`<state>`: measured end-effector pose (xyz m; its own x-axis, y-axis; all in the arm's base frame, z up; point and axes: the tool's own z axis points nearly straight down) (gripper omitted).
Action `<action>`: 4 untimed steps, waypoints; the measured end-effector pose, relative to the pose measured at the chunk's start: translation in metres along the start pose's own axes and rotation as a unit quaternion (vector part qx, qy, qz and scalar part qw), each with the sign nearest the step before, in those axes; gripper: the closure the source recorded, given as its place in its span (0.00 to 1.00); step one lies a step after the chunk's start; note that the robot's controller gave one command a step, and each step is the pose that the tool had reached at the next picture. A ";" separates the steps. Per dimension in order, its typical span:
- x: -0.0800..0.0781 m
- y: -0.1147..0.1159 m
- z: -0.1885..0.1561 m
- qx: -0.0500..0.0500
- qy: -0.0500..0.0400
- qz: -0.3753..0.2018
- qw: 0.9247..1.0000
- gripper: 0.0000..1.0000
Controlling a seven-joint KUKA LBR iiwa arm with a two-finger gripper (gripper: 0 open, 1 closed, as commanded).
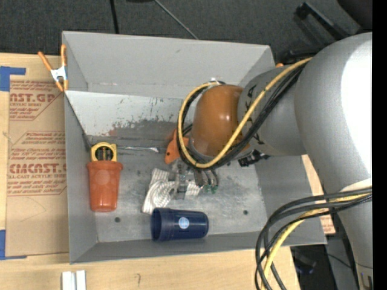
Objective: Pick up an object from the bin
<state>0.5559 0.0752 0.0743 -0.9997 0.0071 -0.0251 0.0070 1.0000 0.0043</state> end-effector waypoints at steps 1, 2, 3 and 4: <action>0.000 0.000 0.000 0.000 0.000 0.000 1.000 1.00; 0.000 0.000 -0.001 0.000 0.002 0.000 1.000 1.00; 0.001 0.000 -0.006 0.001 0.007 0.000 1.000 1.00; 0.001 0.000 -0.017 0.001 0.007 0.000 1.000 1.00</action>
Offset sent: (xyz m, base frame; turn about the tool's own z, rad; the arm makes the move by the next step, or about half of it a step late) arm 0.0001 -0.0001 0.0112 -0.0001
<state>0.5544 0.0752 0.0913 -0.9999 0.0071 -0.0103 0.0071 1.0000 0.0025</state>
